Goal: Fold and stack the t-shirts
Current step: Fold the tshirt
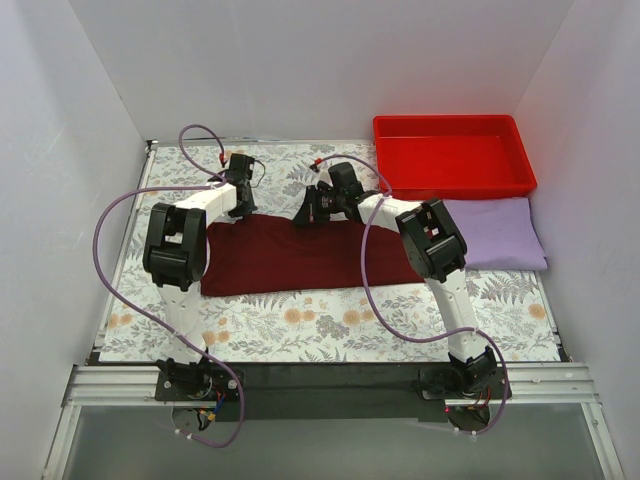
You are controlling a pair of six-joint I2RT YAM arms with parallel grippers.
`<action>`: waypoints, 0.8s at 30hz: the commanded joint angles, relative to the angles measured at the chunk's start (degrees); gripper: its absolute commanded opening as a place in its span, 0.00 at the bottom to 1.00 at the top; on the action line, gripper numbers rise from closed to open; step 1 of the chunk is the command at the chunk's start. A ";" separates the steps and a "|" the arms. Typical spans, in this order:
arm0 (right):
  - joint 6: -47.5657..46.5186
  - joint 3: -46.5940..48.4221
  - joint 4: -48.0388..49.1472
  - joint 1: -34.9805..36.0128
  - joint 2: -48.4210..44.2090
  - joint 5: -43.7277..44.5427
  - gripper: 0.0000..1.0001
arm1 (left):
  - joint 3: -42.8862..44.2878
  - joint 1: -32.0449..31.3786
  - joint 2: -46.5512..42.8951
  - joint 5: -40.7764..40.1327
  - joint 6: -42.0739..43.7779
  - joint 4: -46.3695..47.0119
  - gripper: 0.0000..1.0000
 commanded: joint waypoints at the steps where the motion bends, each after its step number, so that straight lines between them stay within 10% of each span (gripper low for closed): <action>1: -1.72 -0.74 1.95 0.25 -5.09 -0.48 0.01 | -0.33 -0.19 -6.89 -1.88 -0.80 -1.68 0.00; 24: -6.20 -5.92 1.07 1.57 -10.81 1.18 0.01 | -12.02 0.52 -18.83 -2.41 -4.39 2.62 0.00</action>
